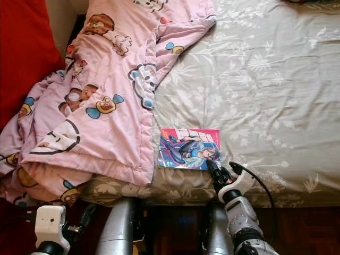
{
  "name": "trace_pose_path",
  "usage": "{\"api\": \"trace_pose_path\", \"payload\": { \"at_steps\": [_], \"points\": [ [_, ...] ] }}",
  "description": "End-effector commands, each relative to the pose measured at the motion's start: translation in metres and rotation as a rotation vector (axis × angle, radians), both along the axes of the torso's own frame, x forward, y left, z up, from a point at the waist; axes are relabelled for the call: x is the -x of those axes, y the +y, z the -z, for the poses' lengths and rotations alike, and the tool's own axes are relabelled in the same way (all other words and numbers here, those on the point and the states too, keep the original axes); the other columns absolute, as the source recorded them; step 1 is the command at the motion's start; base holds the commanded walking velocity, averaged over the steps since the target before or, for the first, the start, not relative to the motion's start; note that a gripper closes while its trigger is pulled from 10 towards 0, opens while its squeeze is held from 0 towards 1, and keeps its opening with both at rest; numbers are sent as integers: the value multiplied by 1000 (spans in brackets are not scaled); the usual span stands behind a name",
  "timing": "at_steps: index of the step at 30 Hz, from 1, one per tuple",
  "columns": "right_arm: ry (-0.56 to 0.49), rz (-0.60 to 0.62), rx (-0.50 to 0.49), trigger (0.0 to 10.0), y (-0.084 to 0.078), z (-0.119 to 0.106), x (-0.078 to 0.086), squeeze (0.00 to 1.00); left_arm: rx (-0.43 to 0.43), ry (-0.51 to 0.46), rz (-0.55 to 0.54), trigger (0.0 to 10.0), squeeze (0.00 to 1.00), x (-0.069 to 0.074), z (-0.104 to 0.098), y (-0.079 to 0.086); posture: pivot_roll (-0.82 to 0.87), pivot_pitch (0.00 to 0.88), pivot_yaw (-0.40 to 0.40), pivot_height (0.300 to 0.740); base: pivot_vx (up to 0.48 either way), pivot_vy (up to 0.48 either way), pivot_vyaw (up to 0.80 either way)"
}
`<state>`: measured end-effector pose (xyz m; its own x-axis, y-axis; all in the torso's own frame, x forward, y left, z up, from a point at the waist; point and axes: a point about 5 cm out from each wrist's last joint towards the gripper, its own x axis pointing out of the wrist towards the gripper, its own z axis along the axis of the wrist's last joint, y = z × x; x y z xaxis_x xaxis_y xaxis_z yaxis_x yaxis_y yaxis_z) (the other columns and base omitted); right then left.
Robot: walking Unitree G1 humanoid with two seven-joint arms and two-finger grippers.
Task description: Clean up the room
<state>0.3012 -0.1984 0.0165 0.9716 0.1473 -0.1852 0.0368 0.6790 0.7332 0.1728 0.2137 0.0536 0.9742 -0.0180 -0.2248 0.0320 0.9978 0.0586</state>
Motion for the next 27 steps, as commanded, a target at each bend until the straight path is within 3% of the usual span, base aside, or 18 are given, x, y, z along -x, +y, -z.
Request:
{"api": "trace_pose_path", "payload": {
  "at_steps": [1,9,13,20,27],
  "points": [
    [61,22,-57,10000,1,15,14,0,-20,60,-19,10000,0,13,10,9,214,365,129,608,0,0,0],
    [57,120,-187,10000,-12,16,17,0,-25,78,-16,10000,0,18,15,10,234,381,141,608,0,0,0],
    [54,72,-208,10000,-5,16,16,0,-27,83,-16,10000,0,21,15,10,238,388,143,608,0,0,0],
    [8,-97,-268,10000,26,7,5,0,-33,84,-21,10000,0,23,15,10,252,391,143,608,0,0,0],
    [18,-91,-265,10000,29,6,3,0,-36,79,-21,10000,0,23,12,10,259,390,146,608,0,0,0]
  ]
}}
